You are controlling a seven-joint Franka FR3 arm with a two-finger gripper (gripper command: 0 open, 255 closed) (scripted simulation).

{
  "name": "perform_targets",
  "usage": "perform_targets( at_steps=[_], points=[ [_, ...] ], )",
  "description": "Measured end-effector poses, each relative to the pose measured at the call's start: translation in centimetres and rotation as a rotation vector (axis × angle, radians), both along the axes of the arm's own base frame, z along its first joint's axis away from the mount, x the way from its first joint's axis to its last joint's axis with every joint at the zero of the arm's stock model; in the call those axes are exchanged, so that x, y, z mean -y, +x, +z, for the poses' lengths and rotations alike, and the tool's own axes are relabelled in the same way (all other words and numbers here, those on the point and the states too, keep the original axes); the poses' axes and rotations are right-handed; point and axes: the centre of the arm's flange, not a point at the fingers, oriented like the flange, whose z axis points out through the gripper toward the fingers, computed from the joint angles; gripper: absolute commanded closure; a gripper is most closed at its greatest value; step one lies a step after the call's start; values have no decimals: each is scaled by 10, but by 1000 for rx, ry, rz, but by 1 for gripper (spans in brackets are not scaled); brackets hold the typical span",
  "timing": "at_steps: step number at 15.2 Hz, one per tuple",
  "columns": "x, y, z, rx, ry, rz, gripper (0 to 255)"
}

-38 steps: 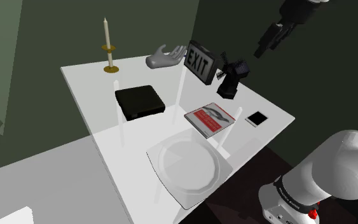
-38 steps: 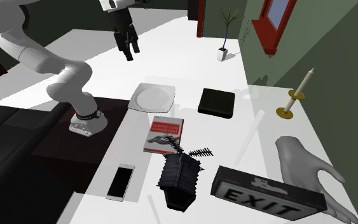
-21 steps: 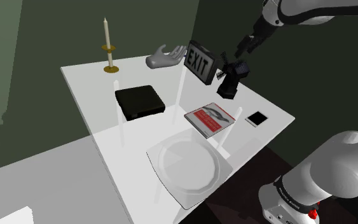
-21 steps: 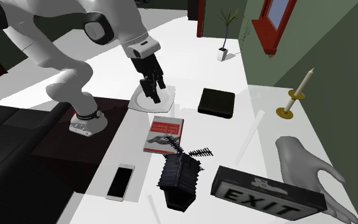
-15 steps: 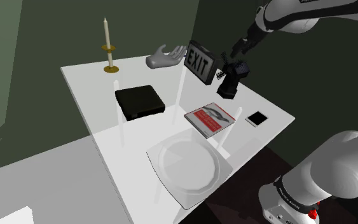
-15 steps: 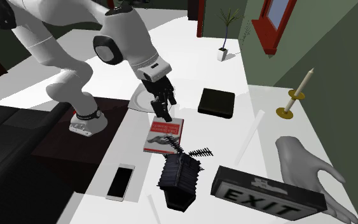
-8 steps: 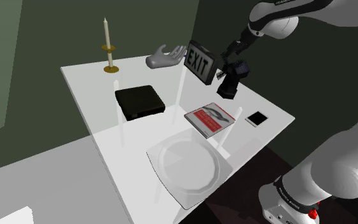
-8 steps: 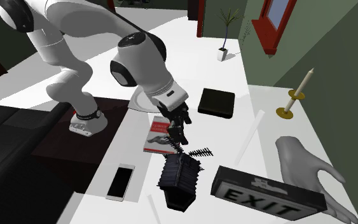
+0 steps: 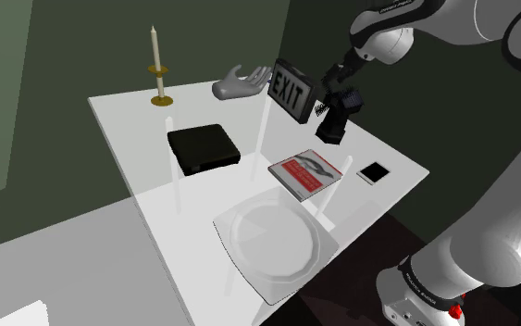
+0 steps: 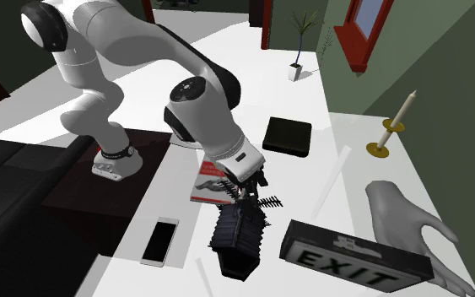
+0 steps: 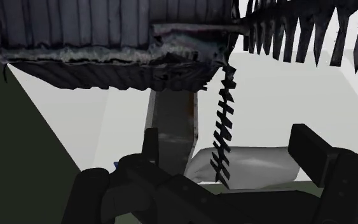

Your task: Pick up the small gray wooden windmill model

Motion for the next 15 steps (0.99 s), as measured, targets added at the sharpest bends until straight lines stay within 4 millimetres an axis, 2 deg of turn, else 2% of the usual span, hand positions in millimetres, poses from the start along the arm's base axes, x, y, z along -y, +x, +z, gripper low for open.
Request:
perform_targets(
  at_steps=[4, 5, 15],
  points=[
    [0, 0, -20, 1, 0, 0, 0],
    [0, 0, -22, 1, 0, 0, 255],
    [0, 0, -24, 1, 0, 0, 255]
  ],
)
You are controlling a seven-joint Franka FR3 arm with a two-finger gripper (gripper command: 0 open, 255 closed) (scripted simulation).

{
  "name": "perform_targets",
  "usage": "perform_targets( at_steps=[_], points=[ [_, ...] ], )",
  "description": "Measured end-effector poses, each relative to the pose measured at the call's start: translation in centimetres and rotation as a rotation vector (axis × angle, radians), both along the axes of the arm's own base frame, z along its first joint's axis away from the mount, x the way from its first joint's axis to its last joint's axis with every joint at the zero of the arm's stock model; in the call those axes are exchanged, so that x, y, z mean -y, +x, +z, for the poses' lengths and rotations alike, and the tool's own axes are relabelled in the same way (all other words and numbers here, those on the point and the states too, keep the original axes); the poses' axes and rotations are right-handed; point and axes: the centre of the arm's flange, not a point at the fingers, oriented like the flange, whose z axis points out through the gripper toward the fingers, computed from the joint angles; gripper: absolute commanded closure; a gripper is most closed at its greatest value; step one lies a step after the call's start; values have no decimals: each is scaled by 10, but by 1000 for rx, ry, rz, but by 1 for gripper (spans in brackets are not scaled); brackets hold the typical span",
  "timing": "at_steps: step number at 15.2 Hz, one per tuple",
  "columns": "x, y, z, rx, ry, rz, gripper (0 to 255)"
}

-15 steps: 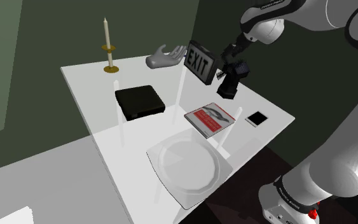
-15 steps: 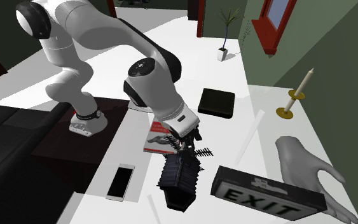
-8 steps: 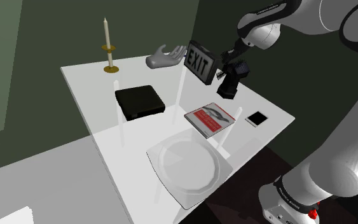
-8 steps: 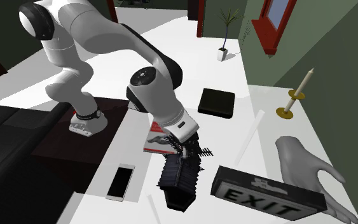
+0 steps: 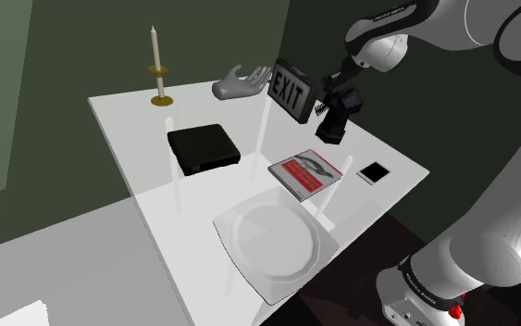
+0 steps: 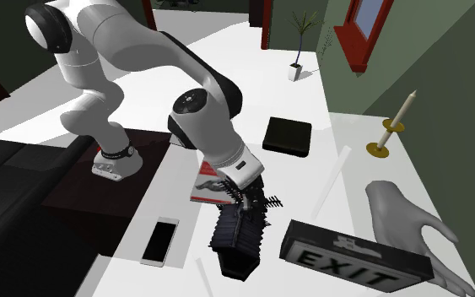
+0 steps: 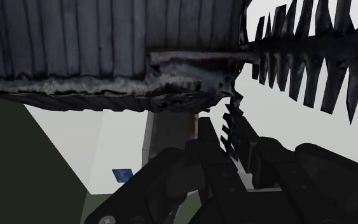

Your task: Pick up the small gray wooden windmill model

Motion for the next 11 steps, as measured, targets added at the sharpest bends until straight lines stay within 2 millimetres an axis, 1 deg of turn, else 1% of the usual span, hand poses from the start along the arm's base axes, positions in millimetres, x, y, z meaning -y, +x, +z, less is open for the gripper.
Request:
perform_targets(
  at_steps=[3, 11],
  points=[
    [0, 0, 9, -3, 1, 0, 255],
    [0, 0, 52, -3, 1, 0, 255]
  ],
)
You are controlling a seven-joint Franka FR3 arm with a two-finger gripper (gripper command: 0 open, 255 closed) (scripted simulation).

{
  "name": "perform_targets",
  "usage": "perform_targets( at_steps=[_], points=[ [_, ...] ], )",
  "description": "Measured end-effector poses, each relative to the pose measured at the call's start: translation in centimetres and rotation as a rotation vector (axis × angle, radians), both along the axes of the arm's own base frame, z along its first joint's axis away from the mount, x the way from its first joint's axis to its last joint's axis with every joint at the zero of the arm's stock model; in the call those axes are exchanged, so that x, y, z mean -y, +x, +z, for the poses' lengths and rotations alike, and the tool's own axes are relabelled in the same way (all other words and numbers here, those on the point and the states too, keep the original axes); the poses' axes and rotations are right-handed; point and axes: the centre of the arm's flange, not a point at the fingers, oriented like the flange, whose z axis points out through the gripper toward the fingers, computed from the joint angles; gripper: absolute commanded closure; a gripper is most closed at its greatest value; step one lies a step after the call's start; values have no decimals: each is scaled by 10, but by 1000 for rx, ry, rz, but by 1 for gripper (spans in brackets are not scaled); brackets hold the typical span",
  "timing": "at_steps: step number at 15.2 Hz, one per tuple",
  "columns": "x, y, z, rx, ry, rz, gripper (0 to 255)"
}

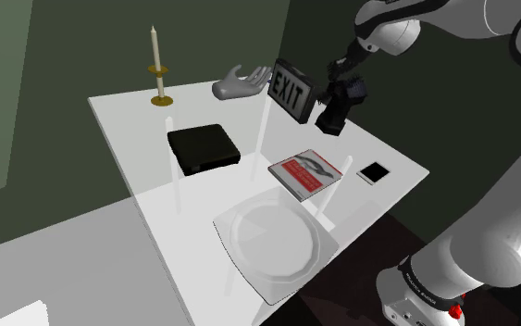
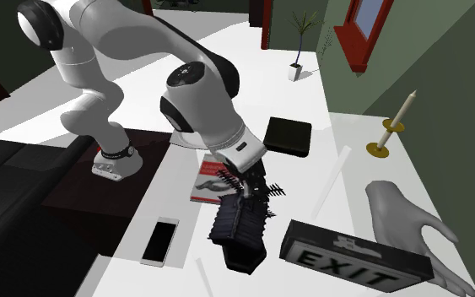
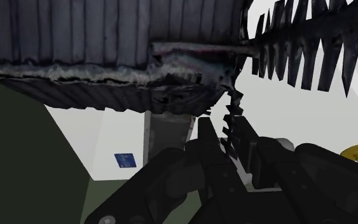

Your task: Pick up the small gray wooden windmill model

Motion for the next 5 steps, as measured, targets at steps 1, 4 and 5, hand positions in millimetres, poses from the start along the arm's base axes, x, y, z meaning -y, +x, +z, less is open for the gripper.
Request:
perform_targets(
  at_steps=[1, 4, 5],
  points=[
    [0, 0, 5, 0, 0, 0, 255],
    [-2, -1, 20, 0, 0, 0, 255],
    [-1, 0, 24, 0, 0, 0, 255]
  ],
)
